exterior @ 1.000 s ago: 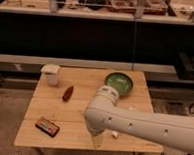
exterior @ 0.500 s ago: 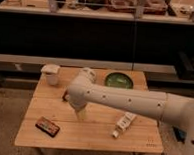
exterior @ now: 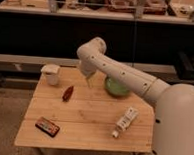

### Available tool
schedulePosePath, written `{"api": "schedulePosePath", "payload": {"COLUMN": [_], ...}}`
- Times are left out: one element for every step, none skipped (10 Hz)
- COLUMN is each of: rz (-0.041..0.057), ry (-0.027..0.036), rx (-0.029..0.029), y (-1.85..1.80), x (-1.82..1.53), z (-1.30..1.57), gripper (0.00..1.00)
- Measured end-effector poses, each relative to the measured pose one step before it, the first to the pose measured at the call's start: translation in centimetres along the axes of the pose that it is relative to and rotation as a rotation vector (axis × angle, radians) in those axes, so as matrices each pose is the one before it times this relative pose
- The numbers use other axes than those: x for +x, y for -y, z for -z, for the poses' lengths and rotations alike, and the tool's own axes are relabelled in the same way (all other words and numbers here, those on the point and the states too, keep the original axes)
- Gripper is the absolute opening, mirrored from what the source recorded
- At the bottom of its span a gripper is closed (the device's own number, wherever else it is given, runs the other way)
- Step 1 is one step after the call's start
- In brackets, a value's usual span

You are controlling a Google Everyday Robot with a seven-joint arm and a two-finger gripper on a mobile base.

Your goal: Move the arm in a circular motion

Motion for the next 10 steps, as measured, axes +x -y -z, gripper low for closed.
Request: {"api": "schedulePosePath", "payload": {"rz": [-0.05716, -0.05154, -0.07397, -0.08452, -0.09531, -0.07148, -0.09078, -0.10393, -0.02525, -0.05394], "ry": [-0.02945, -0.02593, -0.03042, -0.02810, -0.02129, -0.01561, -0.00922, -0.00862, -0.00294, -0.00130], "rx": [-0.02885, -0.02733, -0.03581, -0.03278, -0.02277, -0.01773, -0.02208, -0.02025, -0.00594, -0.01044], "y": [-0.338, -0.938, -1.678, -1.930, -1.910, -1.437, -1.926, -2.583, -0.877, -3.520], "x": [3.080, 2.384, 2.921, 2.924, 2.769, 1.810, 1.566, 1.477, 0.366, 0.285], "z": [0.143, -0.033, -0.037, 0.213, 0.613, 0.427, 0.436, 0.314, 0.044, 0.067], "gripper": [0.80, 0.80, 0.80, 0.80, 0.80, 0.80, 0.80, 0.80, 0.80, 0.80]}}
